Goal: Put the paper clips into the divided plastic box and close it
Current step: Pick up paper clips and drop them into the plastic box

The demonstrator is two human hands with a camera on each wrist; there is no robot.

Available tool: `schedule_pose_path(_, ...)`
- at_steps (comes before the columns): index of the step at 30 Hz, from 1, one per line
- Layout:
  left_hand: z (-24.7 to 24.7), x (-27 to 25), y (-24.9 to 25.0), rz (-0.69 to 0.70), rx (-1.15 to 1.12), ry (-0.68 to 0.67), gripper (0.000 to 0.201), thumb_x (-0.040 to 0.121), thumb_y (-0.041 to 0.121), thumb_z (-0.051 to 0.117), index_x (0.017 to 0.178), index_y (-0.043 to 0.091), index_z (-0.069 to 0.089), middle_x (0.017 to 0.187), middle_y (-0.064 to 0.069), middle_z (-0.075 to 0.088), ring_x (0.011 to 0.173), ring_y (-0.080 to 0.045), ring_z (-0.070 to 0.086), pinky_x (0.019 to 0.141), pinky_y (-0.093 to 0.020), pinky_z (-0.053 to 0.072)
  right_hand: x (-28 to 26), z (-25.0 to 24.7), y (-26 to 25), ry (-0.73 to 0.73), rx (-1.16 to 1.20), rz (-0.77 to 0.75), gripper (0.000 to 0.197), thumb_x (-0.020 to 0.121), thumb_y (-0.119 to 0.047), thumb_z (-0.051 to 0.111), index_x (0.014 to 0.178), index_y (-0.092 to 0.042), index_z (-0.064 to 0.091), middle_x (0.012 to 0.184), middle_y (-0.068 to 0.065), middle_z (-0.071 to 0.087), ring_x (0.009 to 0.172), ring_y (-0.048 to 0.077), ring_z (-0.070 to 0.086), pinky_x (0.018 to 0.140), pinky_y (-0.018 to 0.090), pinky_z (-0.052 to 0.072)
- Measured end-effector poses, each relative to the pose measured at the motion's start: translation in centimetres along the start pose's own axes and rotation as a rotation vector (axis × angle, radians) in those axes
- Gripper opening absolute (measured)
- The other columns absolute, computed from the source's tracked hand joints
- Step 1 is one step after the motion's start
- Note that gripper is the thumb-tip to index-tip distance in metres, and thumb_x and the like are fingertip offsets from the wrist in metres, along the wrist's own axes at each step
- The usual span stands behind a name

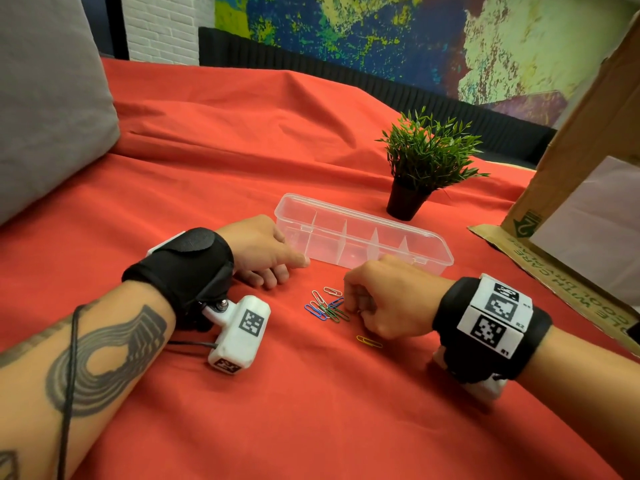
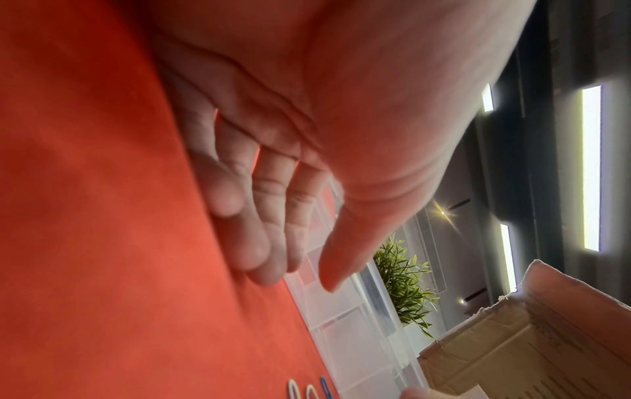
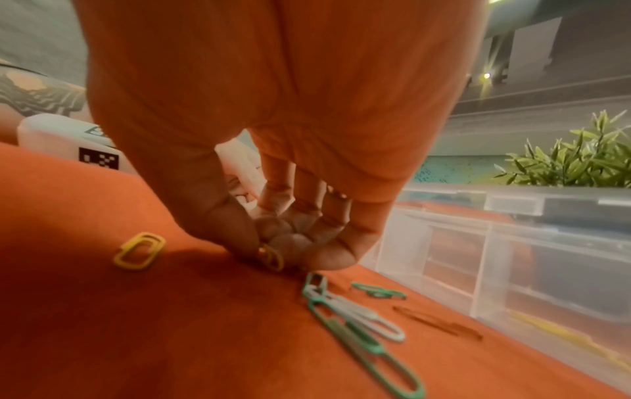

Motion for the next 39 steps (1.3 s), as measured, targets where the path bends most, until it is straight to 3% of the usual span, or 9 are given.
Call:
schedule_pose_path(3,0.0,0.0,0.1,0.0,-0.005,-0.01,0.031,0.081,0.039,0.077,0.085,0.01,0.068,0.063,-0.001,0.071,0.046,-0.012,0.06,0.041,-0.019,0.045,-0.2,0.1,-0.3,0.004,0.011,-0.021,0.029,0.074,-0.007,0.054,0.093,-0.022,0.071,0.072,-0.009,0.068,0.06,-0.002,0.054,0.052,0.005,0.038)
schedule_pose_path(9,0.0,-0.1,0.1,0.006,-0.015,-0.018,0.029,0.082,0.037,0.077,0.085,0.011,0.065,0.065,-0.003,0.071,0.046,-0.013,0.058,0.041,-0.019,0.044,-0.9,-2.2,1.1,0.12,0.07,-0.053,0.031,0.079,-0.007,0.062,0.093,-0.03,0.077,0.064,-0.029,0.066,0.062,-0.007,0.06,0.059,0.0,0.038)
schedule_pose_path(11,0.0,-0.1,0.0,0.006,-0.022,-0.02,0.029,0.081,0.037,0.077,0.085,0.011,0.066,0.065,-0.004,0.07,0.046,-0.014,0.058,0.04,-0.019,0.044,-1.1,-4.4,3.0,0.268,0.094,-0.024,0.025,0.078,-0.008,0.07,0.086,-0.03,0.079,0.058,-0.028,0.065,0.059,-0.011,0.061,0.06,0.002,0.042)
schedule_pose_path(15,0.0,0.0,0.1,0.008,-0.02,-0.016,0.029,0.082,0.037,0.077,0.086,0.01,0.067,0.066,-0.004,0.07,0.046,-0.014,0.058,0.041,-0.019,0.044,-1.5,-8.0,8.0,0.543,0.163,0.161,0.021,0.076,-0.006,0.074,0.081,-0.025,0.081,0.069,-0.009,0.076,0.067,0.007,0.071,0.068,0.023,0.056)
schedule_pose_path(22,0.1,0.0,0.0,0.01,-0.01,-0.019,0.031,0.081,0.038,0.077,0.087,0.009,0.068,0.064,-0.003,0.071,0.046,-0.013,0.059,0.042,-0.019,0.045,0.0,-5.4,11.9,0.595,0.109,0.354,0.023,0.081,-0.006,0.068,0.085,-0.023,0.082,0.083,0.002,0.079,0.084,0.023,0.073,0.084,0.029,0.056)
schedule_pose_path(27,0.1,0.0,0.1,0.01,-0.004,-0.016,0.028,0.082,0.038,0.077,0.087,0.012,0.068,0.066,-0.003,0.07,0.046,-0.012,0.058,0.042,-0.019,0.044,-1.4,-5.6,9.8,0.82,0.054,0.168,0.019,0.079,-0.005,0.071,0.085,-0.019,0.082,0.079,0.002,0.079,0.073,0.023,0.072,0.077,0.035,0.058)
schedule_pose_path(31,0.2,0.0,0.1,0.006,-0.002,-0.016,0.027,0.082,0.038,0.077,0.084,0.013,0.067,0.066,-0.002,0.07,0.046,-0.012,0.058,0.041,-0.018,0.044,-2.8,-4.9,4.8,0.643,0.097,-0.052,0.016,0.077,-0.009,0.075,0.081,-0.024,0.08,0.064,-0.007,0.071,0.061,0.011,0.063,0.063,0.025,0.052)
schedule_pose_path(36,0.2,0.0,0.1,0.005,-0.003,-0.013,0.027,0.081,0.039,0.077,0.084,0.013,0.067,0.064,-0.002,0.071,0.046,-0.012,0.058,0.042,-0.019,0.045,-3.3,-1.0,-0.3,0.031,0.067,-0.192,0.021,0.077,-0.018,0.071,0.093,-0.03,0.076,0.075,-0.015,0.071,0.072,0.003,0.067,0.07,0.02,0.054)
schedule_pose_path(39,0.2,0.0,0.1,0.006,-0.006,-0.013,0.028,0.081,0.039,0.077,0.084,0.013,0.067,0.064,-0.002,0.07,0.045,-0.012,0.058,0.042,-0.019,0.044,-3.2,0.2,-1.0,-0.039,0.02,-0.174,0.029,0.075,-0.013,0.064,0.096,-0.031,0.07,0.074,-0.014,0.065,0.067,0.003,0.058,0.068,0.026,0.055)
Point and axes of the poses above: each hand's wrist, its own x-axis towards the middle knuckle, its own z-axis out of the palm, y = z × x, the point moved 4 cm from there along x, towards the middle knuckle
